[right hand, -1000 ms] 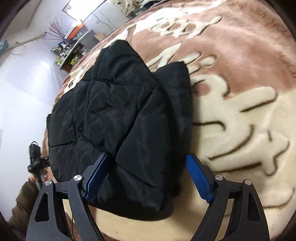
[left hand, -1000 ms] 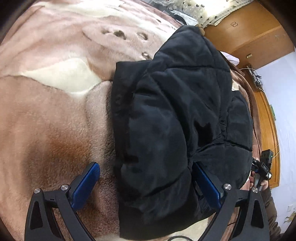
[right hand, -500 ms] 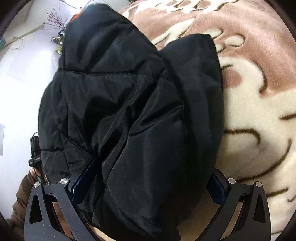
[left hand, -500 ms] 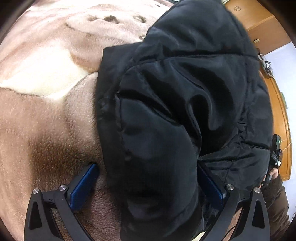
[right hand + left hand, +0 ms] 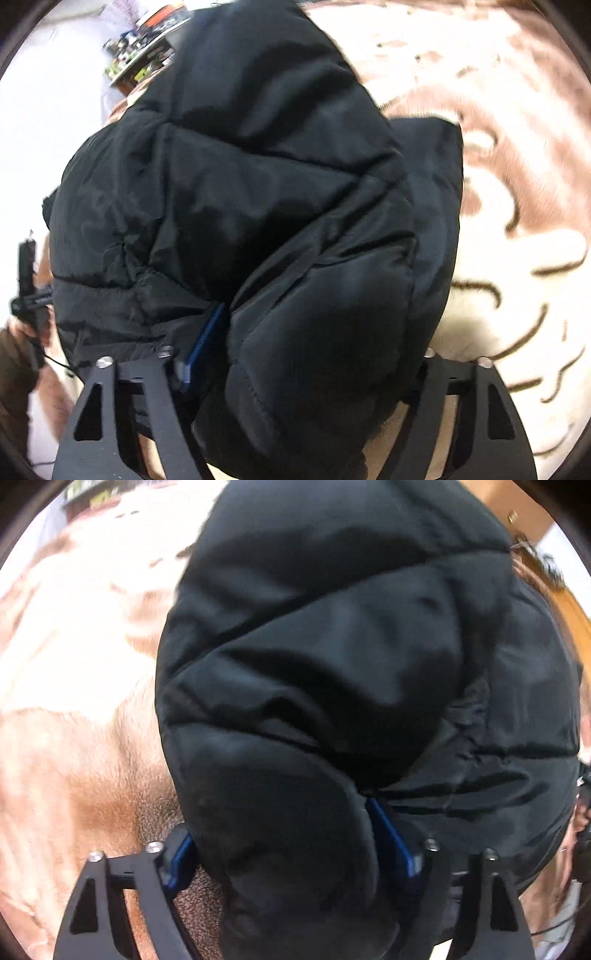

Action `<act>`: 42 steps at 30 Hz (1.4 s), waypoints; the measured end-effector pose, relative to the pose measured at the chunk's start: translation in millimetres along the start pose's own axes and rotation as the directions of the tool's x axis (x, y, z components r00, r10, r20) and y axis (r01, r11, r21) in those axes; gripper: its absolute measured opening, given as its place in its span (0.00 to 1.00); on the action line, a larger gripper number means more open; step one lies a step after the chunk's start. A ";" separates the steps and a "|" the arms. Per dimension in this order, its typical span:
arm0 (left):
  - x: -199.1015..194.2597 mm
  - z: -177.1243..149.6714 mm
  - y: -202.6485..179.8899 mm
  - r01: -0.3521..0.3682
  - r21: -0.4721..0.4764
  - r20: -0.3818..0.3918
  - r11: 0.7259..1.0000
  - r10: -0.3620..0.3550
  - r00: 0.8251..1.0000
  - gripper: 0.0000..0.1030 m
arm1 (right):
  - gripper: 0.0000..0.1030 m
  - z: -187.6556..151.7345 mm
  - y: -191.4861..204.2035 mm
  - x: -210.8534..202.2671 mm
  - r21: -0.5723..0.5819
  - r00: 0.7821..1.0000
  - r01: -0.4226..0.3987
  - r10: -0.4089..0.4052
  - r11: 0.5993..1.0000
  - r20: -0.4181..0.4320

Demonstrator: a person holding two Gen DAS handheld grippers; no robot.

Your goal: Fold large clothes

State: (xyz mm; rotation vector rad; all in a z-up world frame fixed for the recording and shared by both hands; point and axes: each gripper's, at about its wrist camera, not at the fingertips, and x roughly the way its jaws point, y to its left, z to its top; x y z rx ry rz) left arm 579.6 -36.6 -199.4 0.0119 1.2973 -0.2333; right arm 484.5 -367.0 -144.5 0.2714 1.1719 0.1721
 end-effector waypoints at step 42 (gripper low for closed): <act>-105.1 -50.3 -74.8 -0.011 -0.086 0.259 0.996 0.033 0.965 0.28 | 0.26 -48.4 155.3 -76.5 -0.104 0.911 0.313 -0.267 0.944 0.316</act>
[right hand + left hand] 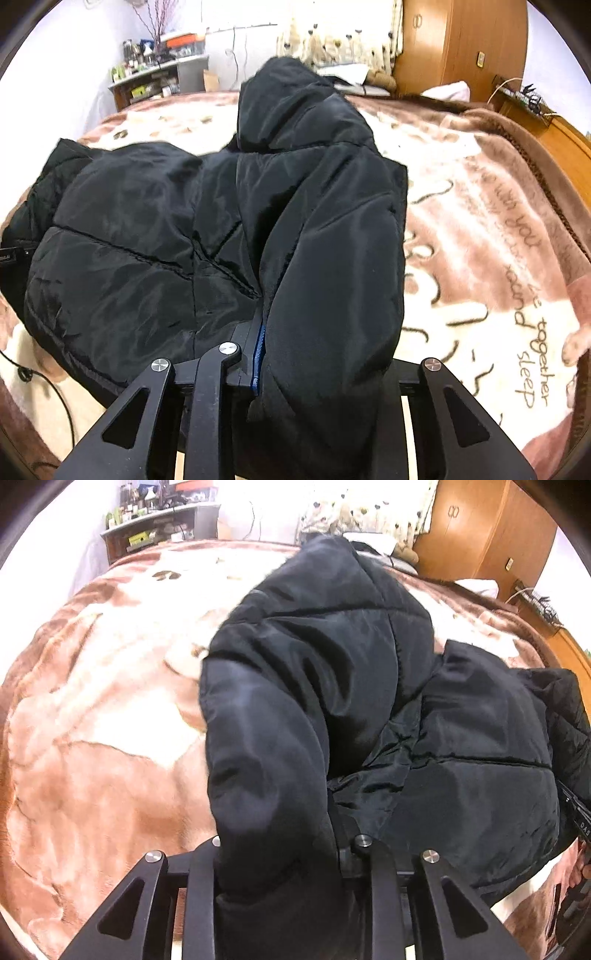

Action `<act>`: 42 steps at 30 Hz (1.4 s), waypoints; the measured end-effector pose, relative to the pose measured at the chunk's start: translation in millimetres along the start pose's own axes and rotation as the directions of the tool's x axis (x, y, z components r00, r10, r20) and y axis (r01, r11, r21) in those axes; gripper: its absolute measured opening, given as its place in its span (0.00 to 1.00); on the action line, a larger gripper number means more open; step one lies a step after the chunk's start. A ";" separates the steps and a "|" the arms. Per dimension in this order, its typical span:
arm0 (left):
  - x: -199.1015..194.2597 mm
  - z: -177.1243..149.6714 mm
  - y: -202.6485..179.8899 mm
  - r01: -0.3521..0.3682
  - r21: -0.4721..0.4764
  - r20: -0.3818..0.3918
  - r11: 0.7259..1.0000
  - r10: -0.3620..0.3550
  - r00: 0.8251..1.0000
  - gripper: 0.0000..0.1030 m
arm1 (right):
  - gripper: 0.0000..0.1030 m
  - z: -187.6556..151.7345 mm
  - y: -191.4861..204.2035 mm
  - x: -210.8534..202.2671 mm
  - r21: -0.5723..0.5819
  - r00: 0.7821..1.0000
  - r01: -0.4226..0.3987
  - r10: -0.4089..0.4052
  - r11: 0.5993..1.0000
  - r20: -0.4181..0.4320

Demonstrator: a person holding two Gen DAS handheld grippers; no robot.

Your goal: Fold large clothes

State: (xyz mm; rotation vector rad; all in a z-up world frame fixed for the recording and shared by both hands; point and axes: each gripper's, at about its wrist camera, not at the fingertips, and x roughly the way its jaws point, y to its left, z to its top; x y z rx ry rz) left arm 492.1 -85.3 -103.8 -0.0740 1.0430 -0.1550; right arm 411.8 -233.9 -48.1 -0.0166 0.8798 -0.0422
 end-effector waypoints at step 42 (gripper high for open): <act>15.5 -27.1 132.9 -0.063 0.013 -0.256 0.998 0.065 0.964 0.98 | 0.61 -7.4 14.6 56.8 0.153 0.973 -0.171 0.192 0.973 -0.131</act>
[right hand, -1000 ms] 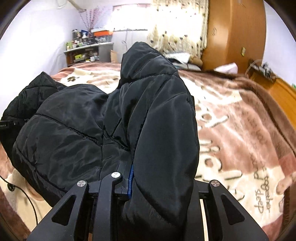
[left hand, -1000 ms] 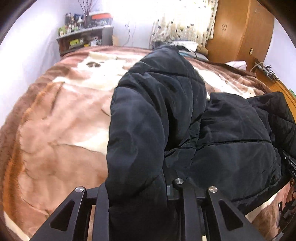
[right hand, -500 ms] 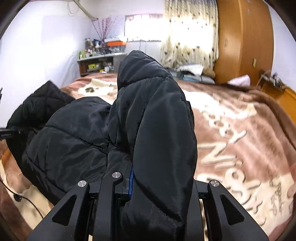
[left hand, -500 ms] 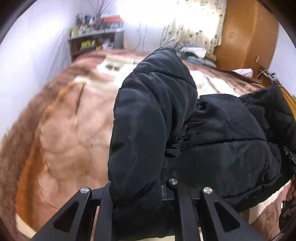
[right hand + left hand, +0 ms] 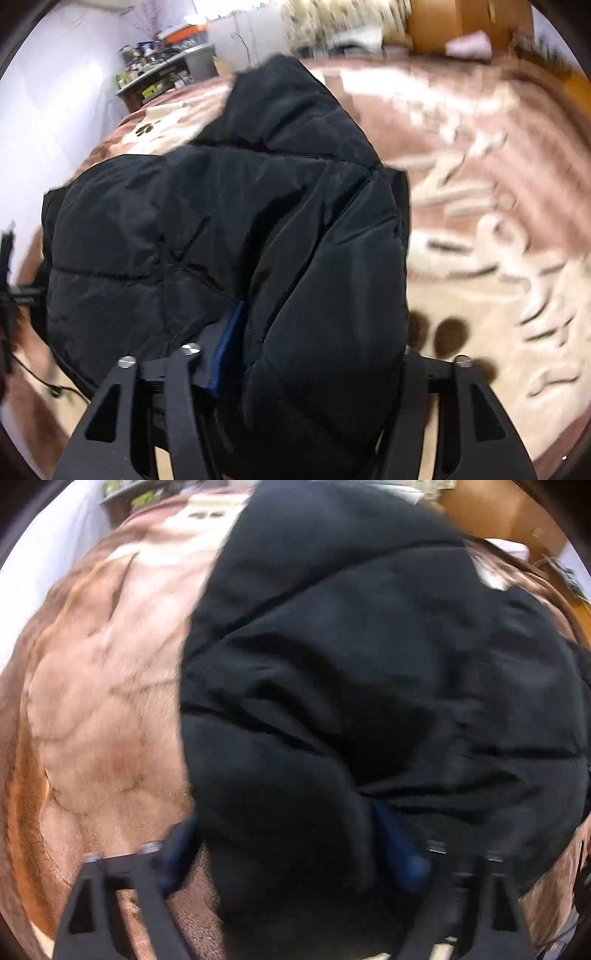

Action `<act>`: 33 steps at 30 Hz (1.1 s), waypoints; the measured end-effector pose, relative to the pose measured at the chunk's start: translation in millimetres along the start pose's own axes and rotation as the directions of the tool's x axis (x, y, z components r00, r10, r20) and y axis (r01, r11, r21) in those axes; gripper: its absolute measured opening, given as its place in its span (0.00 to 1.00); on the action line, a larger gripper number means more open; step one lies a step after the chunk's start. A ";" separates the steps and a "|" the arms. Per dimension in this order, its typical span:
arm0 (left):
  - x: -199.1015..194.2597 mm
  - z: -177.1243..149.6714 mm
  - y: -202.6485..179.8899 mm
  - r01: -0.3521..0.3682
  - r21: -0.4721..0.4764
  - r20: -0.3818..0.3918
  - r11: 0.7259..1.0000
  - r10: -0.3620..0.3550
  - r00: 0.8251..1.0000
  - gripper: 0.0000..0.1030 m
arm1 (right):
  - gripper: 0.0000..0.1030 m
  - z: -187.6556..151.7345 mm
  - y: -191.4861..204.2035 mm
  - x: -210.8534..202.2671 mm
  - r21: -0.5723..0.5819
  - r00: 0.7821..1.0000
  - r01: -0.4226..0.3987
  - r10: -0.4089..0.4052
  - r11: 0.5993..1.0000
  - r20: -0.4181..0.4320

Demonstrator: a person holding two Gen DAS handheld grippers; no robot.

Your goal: Fold large clothes

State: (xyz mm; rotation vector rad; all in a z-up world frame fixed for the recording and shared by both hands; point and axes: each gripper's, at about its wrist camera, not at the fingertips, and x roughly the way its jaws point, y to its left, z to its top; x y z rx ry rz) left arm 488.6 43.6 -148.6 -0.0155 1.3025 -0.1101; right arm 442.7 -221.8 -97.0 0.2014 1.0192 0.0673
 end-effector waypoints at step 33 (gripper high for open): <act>-112.1 -28.6 -31.3 0.090 0.044 0.315 0.995 -0.099 0.944 0.27 | 0.23 -7.0 45.1 -55.2 -0.171 0.971 0.019 0.023 0.985 0.239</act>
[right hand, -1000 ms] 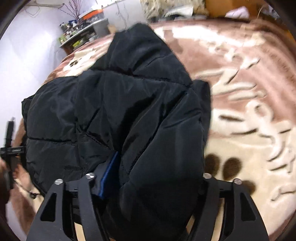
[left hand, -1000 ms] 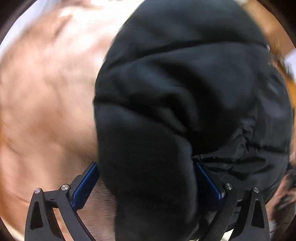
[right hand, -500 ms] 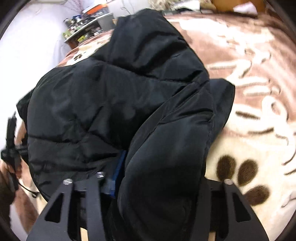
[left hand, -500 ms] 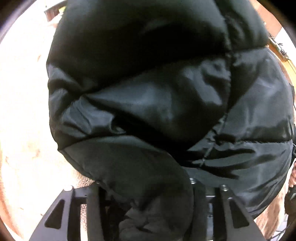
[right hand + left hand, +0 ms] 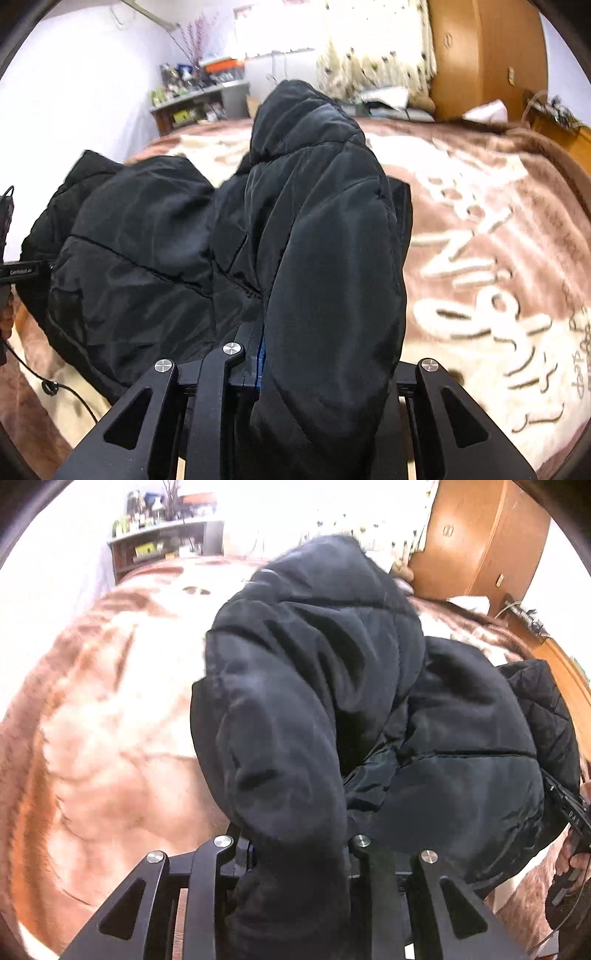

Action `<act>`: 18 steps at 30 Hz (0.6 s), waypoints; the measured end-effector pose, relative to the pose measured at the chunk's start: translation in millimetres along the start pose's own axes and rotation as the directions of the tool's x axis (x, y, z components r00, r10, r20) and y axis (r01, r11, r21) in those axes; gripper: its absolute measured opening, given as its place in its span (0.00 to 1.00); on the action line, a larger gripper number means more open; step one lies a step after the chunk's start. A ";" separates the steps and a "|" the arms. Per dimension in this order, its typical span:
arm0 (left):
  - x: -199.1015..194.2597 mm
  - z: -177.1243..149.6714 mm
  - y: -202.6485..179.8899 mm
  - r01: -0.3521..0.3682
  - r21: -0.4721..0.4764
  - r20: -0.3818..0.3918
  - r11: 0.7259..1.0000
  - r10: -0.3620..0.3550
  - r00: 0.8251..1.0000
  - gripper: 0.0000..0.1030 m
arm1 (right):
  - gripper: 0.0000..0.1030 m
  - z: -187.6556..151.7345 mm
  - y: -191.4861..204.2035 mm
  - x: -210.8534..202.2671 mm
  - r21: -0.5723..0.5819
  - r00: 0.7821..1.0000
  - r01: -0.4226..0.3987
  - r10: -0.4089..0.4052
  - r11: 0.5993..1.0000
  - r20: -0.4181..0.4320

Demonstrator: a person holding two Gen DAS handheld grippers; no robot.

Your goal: Fold large clothes

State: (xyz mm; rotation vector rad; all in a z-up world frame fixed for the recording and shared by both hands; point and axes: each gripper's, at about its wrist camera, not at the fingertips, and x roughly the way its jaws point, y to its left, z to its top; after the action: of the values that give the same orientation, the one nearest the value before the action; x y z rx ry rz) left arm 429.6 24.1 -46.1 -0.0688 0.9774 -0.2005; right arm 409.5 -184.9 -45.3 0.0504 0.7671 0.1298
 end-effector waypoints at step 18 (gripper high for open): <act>-8.7 -38.7 91.1 -0.174 -0.070 -0.016 0.982 0.173 0.985 0.30 | 0.25 -10.8 66.1 43.0 -0.031 0.994 -0.110 0.110 0.993 -0.006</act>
State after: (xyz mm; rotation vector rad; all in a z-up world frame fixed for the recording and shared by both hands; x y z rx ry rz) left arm 405.4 116.3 -74.1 -0.0477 0.9954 -0.0057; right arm 426.1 -113.7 -76.6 0.0630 0.7669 0.2467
